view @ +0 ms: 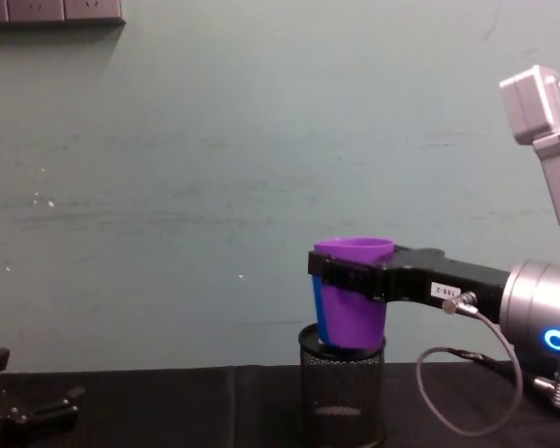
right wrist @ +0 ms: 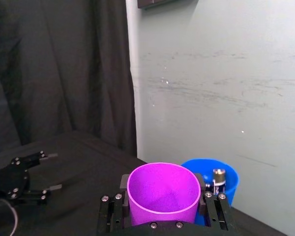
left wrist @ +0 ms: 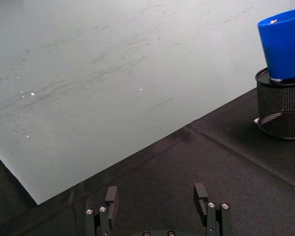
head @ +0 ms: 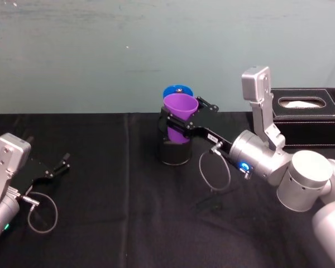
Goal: Pick up one cup with a gripper and tap it against the other cup.
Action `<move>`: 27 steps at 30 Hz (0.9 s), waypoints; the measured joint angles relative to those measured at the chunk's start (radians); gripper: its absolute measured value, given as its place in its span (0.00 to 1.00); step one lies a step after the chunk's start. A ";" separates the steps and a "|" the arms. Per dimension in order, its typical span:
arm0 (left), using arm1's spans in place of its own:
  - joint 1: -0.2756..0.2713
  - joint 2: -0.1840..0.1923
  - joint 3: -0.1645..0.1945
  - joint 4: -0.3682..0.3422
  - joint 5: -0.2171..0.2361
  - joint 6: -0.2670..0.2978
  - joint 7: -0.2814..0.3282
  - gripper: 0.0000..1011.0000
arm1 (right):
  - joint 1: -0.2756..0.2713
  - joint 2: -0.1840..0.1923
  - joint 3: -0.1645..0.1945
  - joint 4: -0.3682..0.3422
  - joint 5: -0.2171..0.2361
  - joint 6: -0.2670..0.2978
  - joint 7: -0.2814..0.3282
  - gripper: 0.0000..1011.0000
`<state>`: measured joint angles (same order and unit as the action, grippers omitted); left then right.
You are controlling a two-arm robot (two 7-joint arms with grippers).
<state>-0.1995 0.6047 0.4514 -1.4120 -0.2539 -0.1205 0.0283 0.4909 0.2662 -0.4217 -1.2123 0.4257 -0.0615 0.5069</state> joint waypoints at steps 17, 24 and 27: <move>0.000 0.000 0.000 0.000 0.000 0.000 0.000 0.99 | -0.205 0.084 0.015 -0.201 -0.004 -0.031 -0.029 0.74; 0.000 0.000 0.000 0.000 0.000 0.000 0.000 0.99 | -0.301 0.103 0.019 -0.231 -0.027 -0.087 -0.040 0.74; 0.000 0.000 0.000 0.000 0.000 0.000 0.000 0.99 | -0.326 0.101 0.019 -0.226 -0.041 -0.110 -0.042 0.74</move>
<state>-0.1995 0.6047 0.4514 -1.4120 -0.2539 -0.1205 0.0283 0.1647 0.3676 -0.4024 -1.4381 0.3845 -0.1711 0.4645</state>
